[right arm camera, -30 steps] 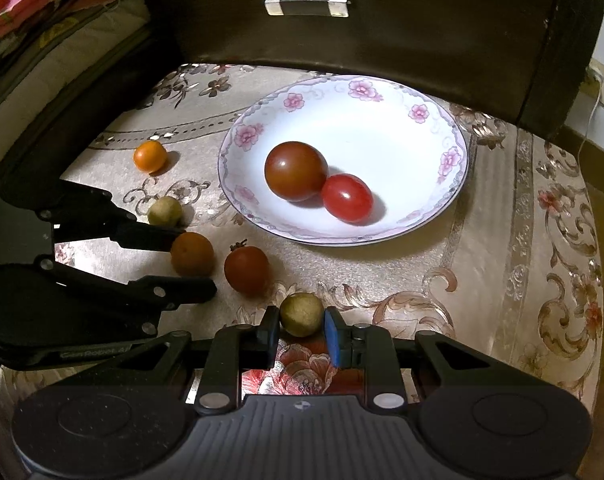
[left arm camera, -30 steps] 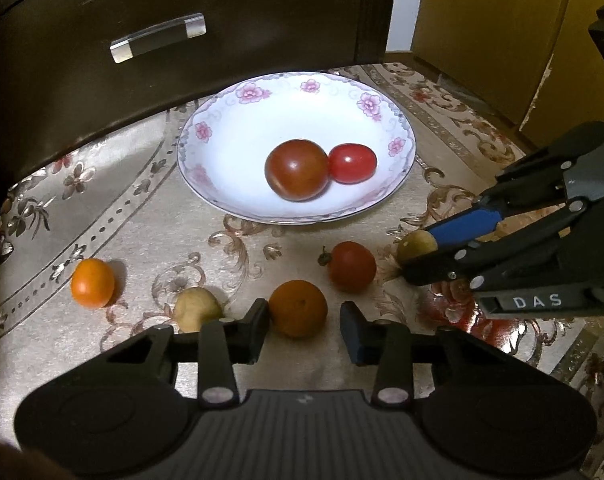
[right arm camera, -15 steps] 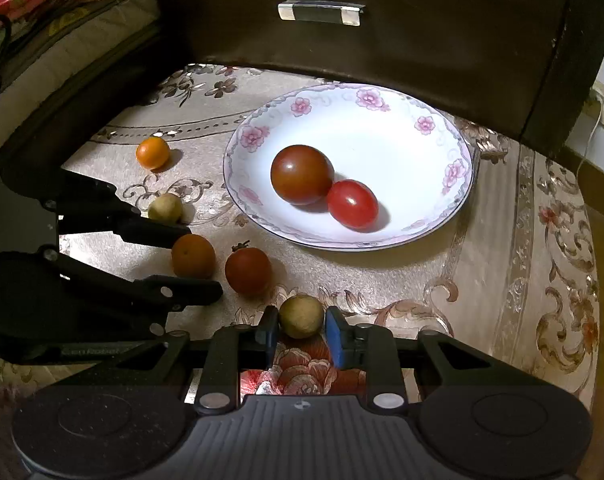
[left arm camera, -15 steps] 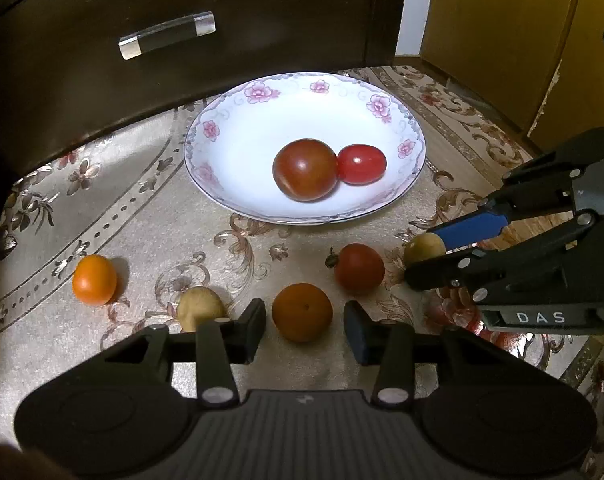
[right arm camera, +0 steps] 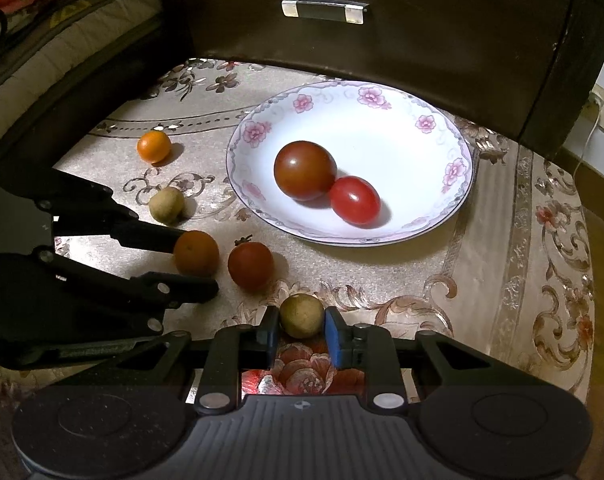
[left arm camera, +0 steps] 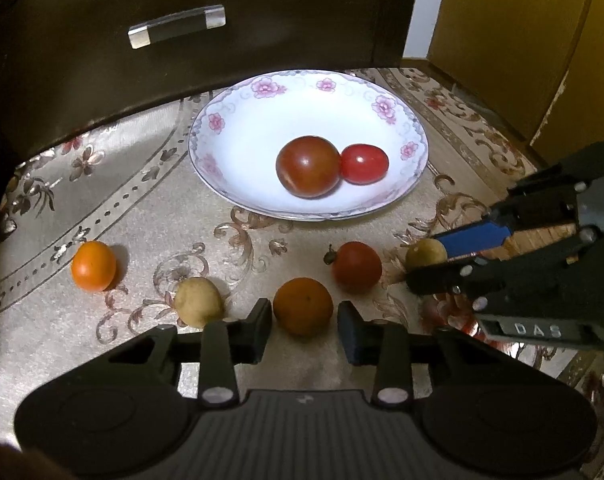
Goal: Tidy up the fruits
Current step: 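Grasp the orange tomato with the left gripper while the right grasps the beige round fruit, then lower the orange tomato into the plate with the left gripper while the right releases the beige fruit there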
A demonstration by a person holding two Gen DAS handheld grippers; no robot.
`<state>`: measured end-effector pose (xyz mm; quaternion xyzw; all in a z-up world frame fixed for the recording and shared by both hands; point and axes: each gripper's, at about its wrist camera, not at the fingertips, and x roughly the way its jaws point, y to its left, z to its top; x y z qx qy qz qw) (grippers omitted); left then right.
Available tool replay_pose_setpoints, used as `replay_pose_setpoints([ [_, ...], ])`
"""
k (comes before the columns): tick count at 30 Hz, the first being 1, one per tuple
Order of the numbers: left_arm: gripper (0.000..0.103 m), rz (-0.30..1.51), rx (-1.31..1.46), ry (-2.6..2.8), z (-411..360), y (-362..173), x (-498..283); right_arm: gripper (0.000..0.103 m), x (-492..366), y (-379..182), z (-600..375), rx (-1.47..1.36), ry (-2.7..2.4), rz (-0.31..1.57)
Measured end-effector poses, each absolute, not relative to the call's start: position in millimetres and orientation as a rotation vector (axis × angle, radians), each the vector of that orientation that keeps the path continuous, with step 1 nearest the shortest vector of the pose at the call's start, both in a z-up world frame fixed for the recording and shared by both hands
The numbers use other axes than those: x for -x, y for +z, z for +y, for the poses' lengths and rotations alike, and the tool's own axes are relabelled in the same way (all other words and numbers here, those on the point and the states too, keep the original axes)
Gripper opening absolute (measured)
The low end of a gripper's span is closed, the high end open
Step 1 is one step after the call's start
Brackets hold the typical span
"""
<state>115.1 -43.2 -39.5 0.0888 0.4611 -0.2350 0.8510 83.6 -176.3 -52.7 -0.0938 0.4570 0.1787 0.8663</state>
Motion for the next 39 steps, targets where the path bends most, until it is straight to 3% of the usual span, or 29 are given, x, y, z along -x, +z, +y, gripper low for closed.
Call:
replay_pose_setpoints([
  [9,0.038,0.960,-0.194,-0.486,-44,-39,-113,0.021,-84,-53,-177,0.191,0.370,0.960],
  [39,0.037,0.830,-0.112,-0.416,-50,-6,-153,0.021,-115,-9,-182,0.100,0.325,0.818],
])
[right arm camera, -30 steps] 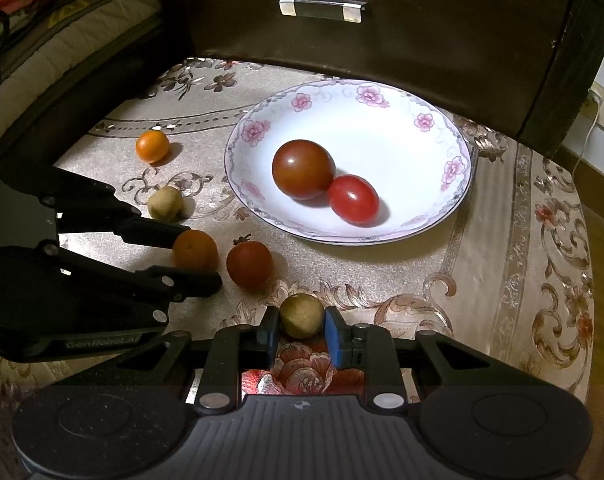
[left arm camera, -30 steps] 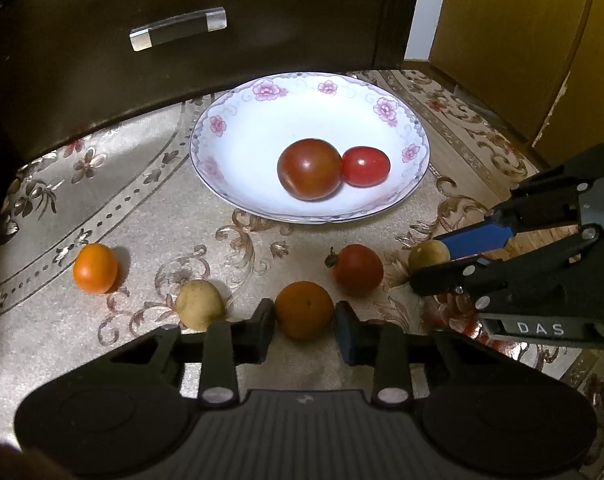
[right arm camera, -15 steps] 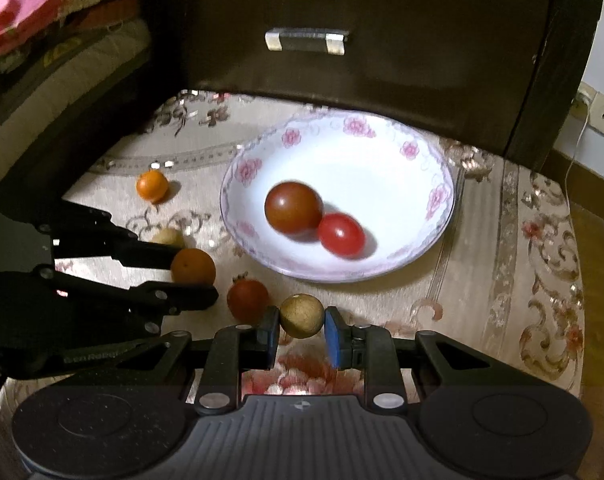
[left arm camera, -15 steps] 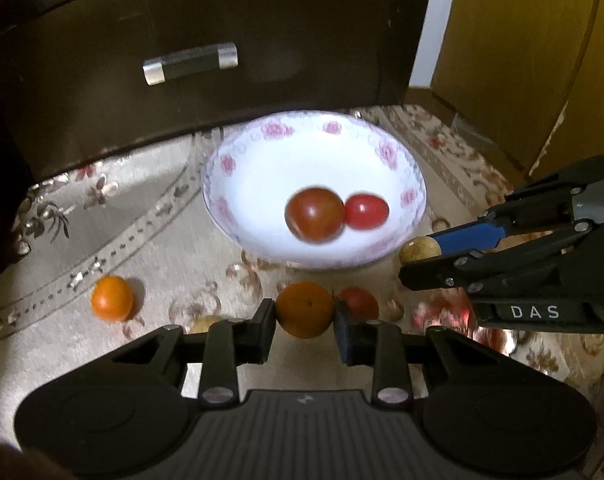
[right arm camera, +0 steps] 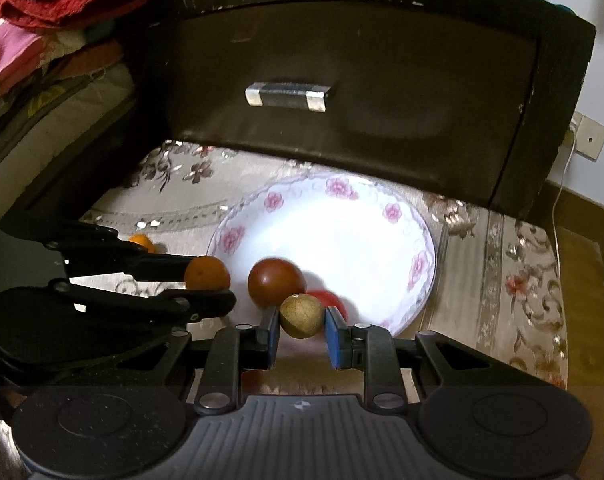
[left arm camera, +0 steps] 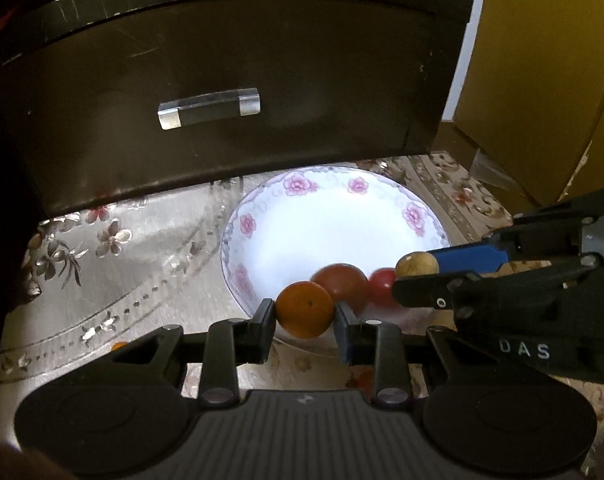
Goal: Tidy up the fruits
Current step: 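Lower the orange tomato into the plate with the left gripper while the right releases the beige fruit there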
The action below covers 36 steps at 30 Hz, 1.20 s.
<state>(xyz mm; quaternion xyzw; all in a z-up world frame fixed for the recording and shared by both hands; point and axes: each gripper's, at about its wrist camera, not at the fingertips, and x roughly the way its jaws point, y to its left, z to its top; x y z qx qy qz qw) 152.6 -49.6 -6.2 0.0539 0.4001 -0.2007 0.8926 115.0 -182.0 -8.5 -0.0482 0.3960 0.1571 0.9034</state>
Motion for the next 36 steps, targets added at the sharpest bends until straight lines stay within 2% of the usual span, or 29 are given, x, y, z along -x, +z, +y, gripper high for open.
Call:
replay_pose_setpoints([
  [27,0.039,0.842,-0.054,-0.371,-39,-17,-175,0.022,-163,-29,-183,0.117,0.260,0.824],
  [36,0.042,0.836,-0.060,-0.370,-40,-12,-171,0.029,-161,-24,-189,0.097,0.247,0.795],
])
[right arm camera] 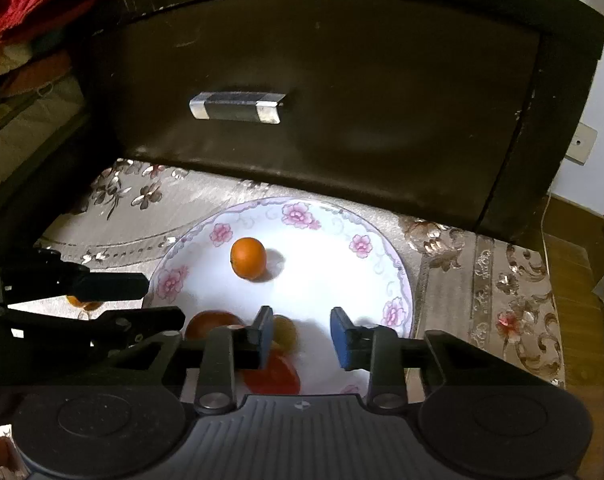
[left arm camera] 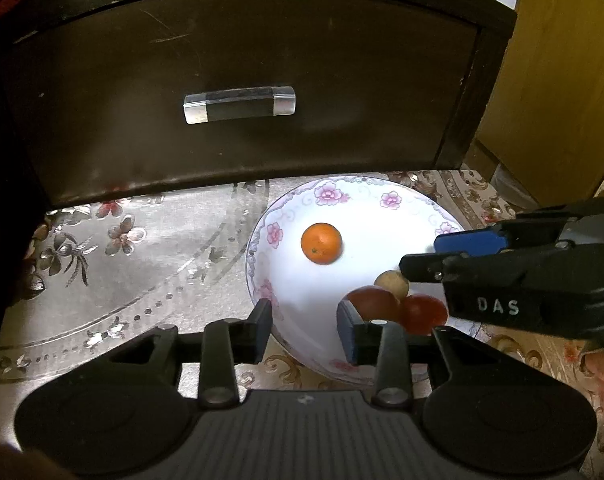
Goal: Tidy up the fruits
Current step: 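Lower the orange tomato into the plate with the left gripper while the right releases the beige fruit there, then move both open grippers back from the plate toward the remaining fruits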
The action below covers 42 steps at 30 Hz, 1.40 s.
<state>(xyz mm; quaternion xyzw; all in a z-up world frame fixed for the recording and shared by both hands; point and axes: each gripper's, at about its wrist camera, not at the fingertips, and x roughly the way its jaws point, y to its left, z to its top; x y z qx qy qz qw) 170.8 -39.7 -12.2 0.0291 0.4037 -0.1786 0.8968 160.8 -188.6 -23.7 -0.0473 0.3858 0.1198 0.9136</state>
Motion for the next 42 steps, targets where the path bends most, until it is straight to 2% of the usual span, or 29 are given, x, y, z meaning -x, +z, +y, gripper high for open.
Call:
replay_pose_setpoints([
  [42,0.047,0.839,-0.137,-0.390,-35,-4,-134,0.030,-110,-17,-168,0.157,0.312,0.773],
])
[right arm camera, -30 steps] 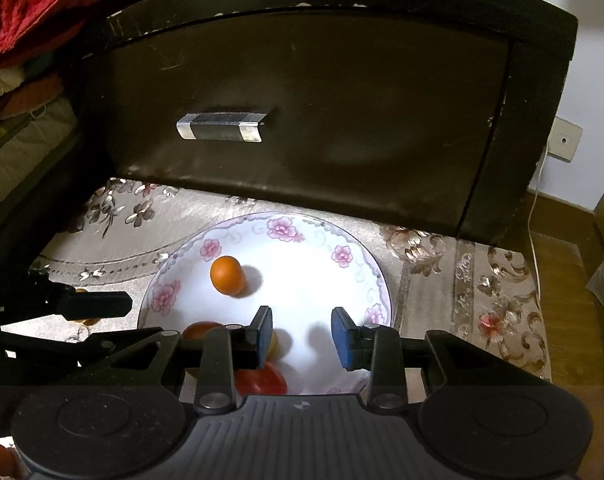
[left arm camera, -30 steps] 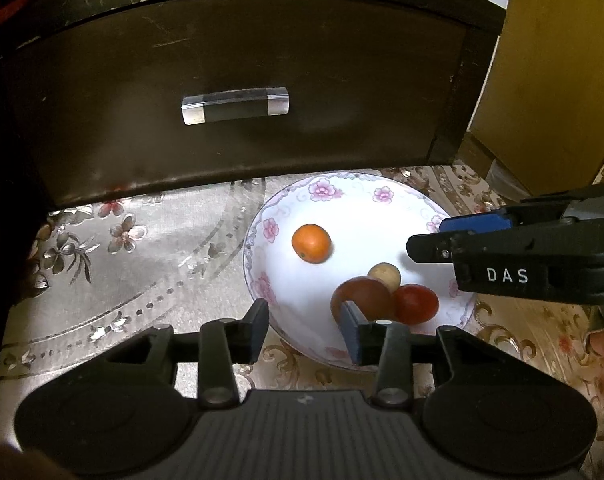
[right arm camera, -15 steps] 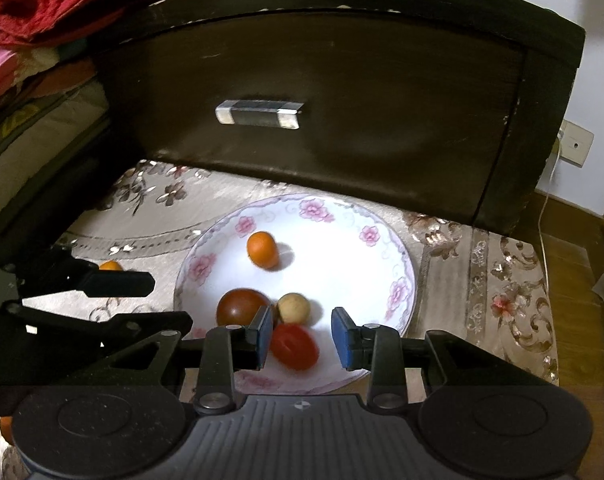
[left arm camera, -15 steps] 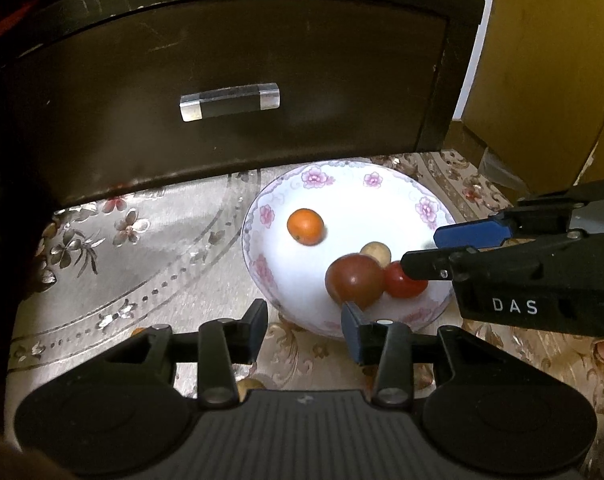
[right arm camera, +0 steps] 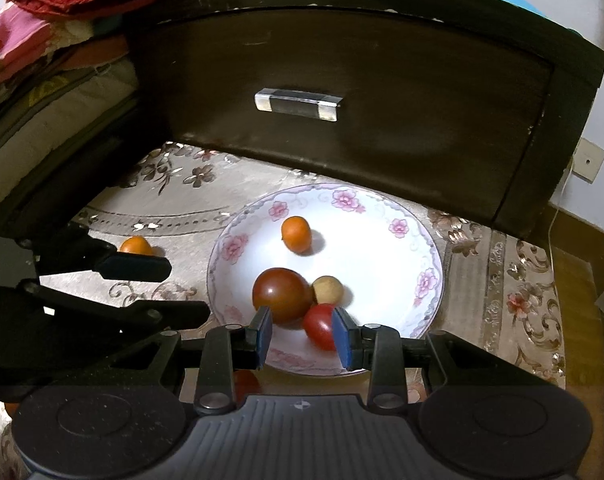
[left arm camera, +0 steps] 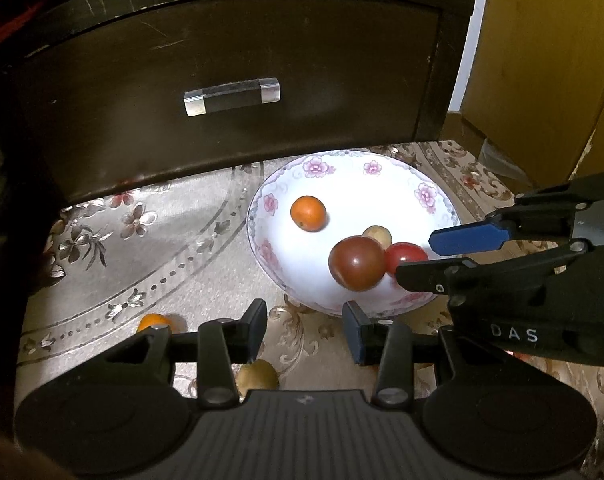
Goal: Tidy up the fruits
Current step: 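Move both open grippers back from the plate toward the remaining fruits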
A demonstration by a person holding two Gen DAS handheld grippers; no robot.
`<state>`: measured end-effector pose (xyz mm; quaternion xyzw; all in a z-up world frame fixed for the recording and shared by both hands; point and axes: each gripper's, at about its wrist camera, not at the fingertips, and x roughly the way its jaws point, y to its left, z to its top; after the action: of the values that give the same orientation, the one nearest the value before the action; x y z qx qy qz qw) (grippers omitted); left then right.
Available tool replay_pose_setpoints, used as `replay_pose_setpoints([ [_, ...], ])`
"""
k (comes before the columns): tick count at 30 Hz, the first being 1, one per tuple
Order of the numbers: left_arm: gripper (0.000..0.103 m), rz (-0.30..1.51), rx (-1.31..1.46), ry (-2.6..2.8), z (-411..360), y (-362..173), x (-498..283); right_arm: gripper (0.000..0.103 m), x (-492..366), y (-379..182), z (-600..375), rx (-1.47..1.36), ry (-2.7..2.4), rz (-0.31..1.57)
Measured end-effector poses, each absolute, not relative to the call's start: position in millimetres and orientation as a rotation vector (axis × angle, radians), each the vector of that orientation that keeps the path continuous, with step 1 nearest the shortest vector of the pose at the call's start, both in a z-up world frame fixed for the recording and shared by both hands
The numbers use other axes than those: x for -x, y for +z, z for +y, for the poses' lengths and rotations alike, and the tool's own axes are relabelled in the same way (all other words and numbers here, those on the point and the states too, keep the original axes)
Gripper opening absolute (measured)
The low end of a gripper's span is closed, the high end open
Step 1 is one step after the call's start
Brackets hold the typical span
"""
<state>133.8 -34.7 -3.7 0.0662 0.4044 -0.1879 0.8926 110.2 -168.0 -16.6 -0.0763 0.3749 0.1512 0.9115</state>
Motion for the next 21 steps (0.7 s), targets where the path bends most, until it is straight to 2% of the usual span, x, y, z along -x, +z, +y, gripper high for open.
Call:
replay_pose_setpoints([
  [21,0.048,0.844,-0.167,-0.375,-29,-7,-122,0.030,-99,-21,-155,0.200,0.325,0.789],
])
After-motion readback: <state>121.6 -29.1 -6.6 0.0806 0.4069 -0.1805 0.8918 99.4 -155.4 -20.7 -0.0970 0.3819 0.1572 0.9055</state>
